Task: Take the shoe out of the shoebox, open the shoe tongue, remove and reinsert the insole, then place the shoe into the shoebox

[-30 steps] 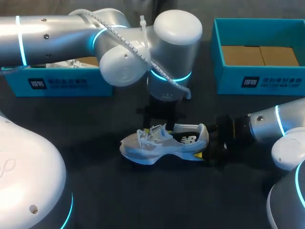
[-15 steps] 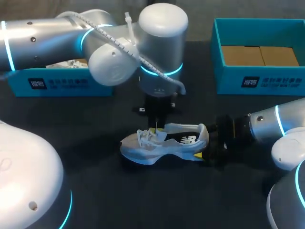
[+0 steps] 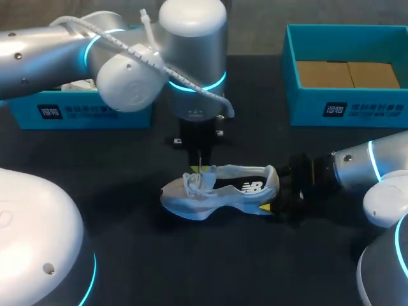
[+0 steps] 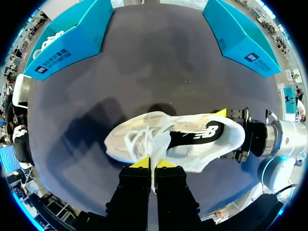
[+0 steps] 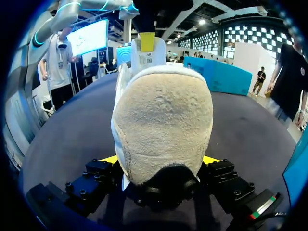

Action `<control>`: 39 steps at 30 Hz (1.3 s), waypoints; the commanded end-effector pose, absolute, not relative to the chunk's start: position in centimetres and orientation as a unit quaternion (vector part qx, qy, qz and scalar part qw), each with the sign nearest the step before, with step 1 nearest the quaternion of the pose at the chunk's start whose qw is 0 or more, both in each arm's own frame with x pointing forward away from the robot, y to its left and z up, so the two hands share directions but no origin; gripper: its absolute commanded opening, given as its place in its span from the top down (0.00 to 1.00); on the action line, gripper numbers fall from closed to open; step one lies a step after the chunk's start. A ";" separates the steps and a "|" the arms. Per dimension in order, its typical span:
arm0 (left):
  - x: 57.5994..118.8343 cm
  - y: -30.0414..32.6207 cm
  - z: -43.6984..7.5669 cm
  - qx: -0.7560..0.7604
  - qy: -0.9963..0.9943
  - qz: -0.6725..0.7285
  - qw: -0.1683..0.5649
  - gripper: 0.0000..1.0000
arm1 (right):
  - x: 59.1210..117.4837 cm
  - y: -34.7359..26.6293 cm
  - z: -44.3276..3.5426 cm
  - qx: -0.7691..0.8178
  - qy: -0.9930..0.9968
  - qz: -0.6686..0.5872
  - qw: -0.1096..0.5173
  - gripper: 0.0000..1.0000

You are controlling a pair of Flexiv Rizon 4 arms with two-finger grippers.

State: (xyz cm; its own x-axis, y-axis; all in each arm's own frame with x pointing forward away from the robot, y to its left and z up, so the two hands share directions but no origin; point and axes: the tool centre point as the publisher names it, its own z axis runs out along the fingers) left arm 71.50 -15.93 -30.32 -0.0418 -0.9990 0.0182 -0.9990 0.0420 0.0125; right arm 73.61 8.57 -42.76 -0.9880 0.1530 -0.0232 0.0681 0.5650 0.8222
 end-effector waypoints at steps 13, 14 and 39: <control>70.5 -11.1 -31.1 0.700 -0.714 -0.007 0.029 1.00 | 73.6 8.7 -42.7 0.064 0.885 0.459 0.046 1.00; 70.6 -10.9 -31.3 0.701 -0.712 -0.010 0.032 1.00 | 73.6 8.7 -42.7 0.064 0.885 0.459 0.046 1.00; 70.8 -9.4 -37.2 0.693 -0.718 -0.056 0.018 0.89 | 73.6 8.7 -42.7 0.064 0.885 0.459 0.046 1.00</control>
